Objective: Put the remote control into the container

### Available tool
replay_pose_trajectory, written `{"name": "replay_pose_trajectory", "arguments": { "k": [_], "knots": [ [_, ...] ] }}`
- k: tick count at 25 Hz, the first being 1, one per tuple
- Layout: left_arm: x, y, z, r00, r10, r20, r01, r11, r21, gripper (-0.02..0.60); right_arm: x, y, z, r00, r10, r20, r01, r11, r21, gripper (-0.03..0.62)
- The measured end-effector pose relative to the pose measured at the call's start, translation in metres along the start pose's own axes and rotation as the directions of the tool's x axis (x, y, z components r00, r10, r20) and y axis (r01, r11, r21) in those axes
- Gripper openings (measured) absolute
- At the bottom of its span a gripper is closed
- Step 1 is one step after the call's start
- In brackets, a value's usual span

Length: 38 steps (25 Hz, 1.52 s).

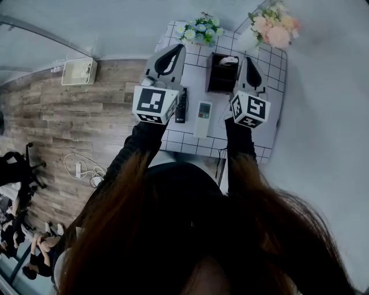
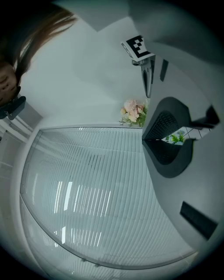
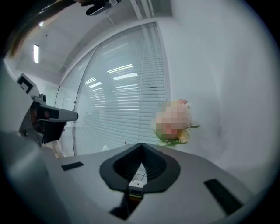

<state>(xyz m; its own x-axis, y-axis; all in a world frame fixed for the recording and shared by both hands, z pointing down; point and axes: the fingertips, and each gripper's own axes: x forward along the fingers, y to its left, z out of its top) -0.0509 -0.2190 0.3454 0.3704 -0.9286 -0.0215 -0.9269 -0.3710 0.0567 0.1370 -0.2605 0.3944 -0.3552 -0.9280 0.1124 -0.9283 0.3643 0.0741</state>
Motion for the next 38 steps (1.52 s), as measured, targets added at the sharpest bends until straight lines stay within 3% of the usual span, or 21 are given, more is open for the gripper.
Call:
{"name": "replay_pose_trajectory", "arguments": {
  "k": [8,16,31,38],
  "knots": [
    [-0.014,-0.011,0.017,0.999,-0.027,0.033,0.026,0.999,0.021,0.009,-0.044,0.011,0.051,0.996,-0.005,0.094,0.006,1.000,-0.004,0.018],
    [-0.038,-0.026,0.029,0.998,-0.047,0.051,0.046,0.998,0.030,0.009,-0.083,0.028,0.074,0.990,0.015,0.142,-0.012,1.000,-0.019,0.018],
    [-0.064,-0.041,0.035,0.995,-0.061,0.072,0.058,0.997,0.051,0.008,-0.115,0.049,0.085,0.987,0.041,0.157,-0.043,0.999,0.010,0.018],
    [-0.064,-0.031,0.023,0.998,-0.055,0.038,0.052,0.996,0.066,0.008,-0.110,0.055,0.058,0.996,0.030,0.085,-0.034,0.998,0.053,0.018]
  ]
}}
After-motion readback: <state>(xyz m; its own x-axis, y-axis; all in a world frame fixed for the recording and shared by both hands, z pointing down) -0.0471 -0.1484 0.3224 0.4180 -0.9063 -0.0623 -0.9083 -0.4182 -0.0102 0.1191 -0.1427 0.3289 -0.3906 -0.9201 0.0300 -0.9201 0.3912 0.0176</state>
